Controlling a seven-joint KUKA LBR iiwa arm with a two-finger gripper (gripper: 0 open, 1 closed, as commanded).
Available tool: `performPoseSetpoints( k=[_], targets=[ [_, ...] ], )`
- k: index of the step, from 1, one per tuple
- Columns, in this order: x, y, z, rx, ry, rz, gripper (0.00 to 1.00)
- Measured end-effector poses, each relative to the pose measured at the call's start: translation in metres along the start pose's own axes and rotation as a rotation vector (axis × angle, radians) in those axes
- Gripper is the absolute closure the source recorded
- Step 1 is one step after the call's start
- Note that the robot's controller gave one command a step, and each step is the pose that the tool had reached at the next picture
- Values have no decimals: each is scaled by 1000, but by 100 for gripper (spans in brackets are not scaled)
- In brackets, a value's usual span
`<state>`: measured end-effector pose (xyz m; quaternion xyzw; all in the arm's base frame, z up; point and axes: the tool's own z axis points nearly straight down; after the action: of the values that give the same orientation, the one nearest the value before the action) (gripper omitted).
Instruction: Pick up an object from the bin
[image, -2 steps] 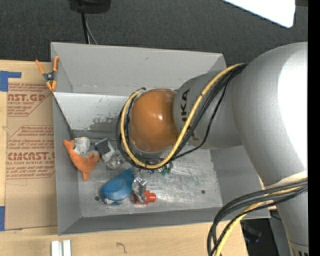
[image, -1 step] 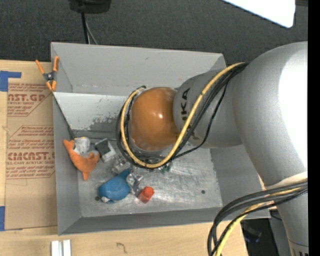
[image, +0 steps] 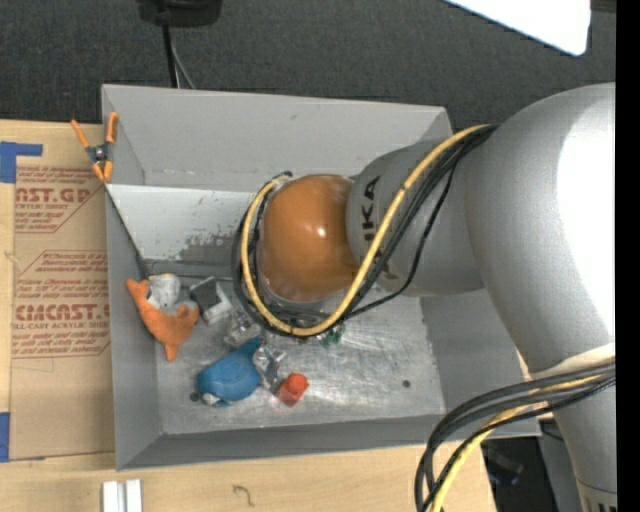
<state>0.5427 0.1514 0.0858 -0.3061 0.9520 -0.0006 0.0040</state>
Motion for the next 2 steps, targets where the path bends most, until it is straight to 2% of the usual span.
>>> performPoseSetpoints(
  k=[1, 2],
  targets=[
    [1, 1, -3, -2, 2, 1, 100],
    [4, 3, -19, -7, 13, -1, 100]
  ],
)
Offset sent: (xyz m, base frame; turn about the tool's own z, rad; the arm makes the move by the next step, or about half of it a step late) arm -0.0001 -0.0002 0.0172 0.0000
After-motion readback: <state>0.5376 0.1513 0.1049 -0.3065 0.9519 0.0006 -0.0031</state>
